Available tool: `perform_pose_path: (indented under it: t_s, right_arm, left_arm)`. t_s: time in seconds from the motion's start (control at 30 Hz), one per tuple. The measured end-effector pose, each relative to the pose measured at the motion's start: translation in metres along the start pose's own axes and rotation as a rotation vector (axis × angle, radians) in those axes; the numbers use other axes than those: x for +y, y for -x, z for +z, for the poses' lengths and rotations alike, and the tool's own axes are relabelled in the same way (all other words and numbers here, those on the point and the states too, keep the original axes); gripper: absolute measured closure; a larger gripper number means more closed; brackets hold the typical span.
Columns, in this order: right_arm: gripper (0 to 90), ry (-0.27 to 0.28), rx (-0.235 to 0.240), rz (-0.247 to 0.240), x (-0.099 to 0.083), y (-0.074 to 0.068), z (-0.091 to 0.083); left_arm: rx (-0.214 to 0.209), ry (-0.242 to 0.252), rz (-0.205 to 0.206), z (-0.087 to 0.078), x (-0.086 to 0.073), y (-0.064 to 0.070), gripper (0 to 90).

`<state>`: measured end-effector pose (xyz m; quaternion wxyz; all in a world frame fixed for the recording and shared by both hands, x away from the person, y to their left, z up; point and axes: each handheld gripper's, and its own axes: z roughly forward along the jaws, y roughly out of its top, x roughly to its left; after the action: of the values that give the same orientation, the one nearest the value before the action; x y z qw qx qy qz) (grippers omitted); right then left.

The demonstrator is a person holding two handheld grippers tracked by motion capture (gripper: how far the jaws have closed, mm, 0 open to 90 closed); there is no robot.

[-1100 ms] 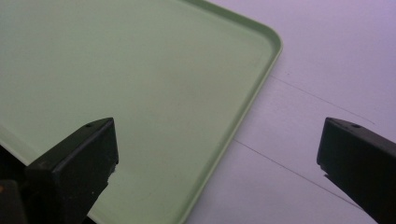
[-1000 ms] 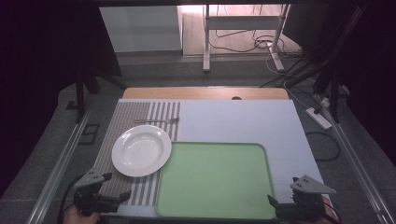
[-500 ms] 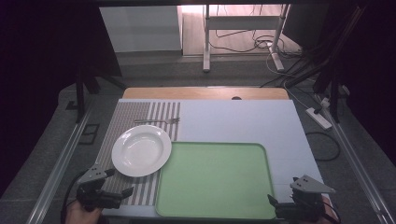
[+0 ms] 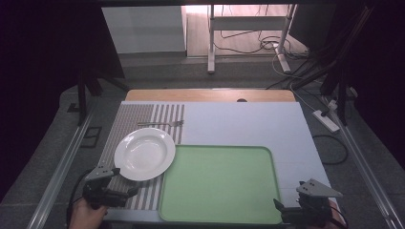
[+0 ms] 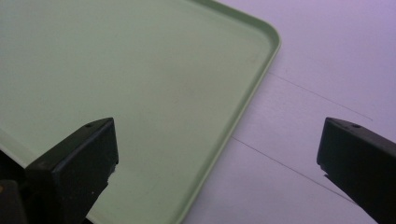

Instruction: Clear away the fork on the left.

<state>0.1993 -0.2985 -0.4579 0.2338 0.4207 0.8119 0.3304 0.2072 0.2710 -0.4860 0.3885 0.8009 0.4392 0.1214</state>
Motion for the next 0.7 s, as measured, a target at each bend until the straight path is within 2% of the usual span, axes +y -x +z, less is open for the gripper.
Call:
perform_pose_path:
  t_s: [0.23, 0.7]
  right_arm:
    - [0.0, -0.002, -0.003, 0.007, 0.000, 0.001, 0.000]
    - [0.0, -0.003, -0.007, 0.008, 0.000, 0.001, 0.000]
  left_arm:
    - [-0.006, 0.012, -0.024, 0.005, 0.007, -0.009, 0.0]
    - [0.016, 0.010, -0.031, 0.019, 0.024, -0.024, 0.0]
